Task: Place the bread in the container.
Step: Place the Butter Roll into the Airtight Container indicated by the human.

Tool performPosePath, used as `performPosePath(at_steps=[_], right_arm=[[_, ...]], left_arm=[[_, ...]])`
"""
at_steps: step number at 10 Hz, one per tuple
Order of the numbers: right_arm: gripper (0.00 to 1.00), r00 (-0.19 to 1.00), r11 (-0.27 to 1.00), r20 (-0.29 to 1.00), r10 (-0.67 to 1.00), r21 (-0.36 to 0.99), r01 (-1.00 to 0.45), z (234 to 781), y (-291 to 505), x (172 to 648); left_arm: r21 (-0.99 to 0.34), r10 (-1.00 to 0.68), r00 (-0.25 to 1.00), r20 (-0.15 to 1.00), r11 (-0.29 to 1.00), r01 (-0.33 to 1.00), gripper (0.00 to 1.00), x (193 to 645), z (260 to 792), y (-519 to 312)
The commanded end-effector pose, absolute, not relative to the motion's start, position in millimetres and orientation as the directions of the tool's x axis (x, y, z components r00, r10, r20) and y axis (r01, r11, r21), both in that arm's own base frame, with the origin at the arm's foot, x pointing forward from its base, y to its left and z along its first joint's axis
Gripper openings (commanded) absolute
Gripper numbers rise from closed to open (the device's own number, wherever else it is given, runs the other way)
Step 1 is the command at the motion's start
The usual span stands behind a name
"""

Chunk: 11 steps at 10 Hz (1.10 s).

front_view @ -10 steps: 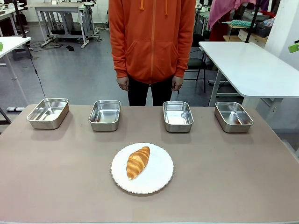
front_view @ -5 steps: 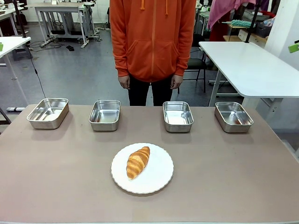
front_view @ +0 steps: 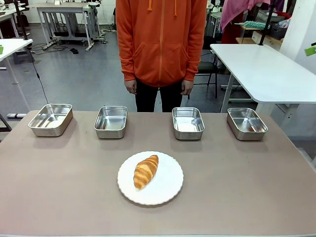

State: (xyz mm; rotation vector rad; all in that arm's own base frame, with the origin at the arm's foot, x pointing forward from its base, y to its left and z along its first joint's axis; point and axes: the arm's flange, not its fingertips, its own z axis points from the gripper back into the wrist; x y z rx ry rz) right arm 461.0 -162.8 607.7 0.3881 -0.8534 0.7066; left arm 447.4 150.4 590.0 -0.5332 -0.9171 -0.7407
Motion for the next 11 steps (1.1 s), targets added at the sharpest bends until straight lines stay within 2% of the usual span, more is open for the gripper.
performPosePath(at_steps=[1,11], right_arm=[[1.00,0.441,0.707,0.803,0.402,0.034,-0.706,608.5,-161.5,460.6],[1.00,0.441,0.707,0.803,0.402,0.034,-0.706,608.5,-161.5,460.6]], left_arm=[[-0.099,-0.329,0.380,0.865,0.629,0.771,1.00,445.2,590.3,151.5],[-0.099,-0.329,0.380,0.865,0.629,0.771,1.00,445.2,590.3,151.5]])
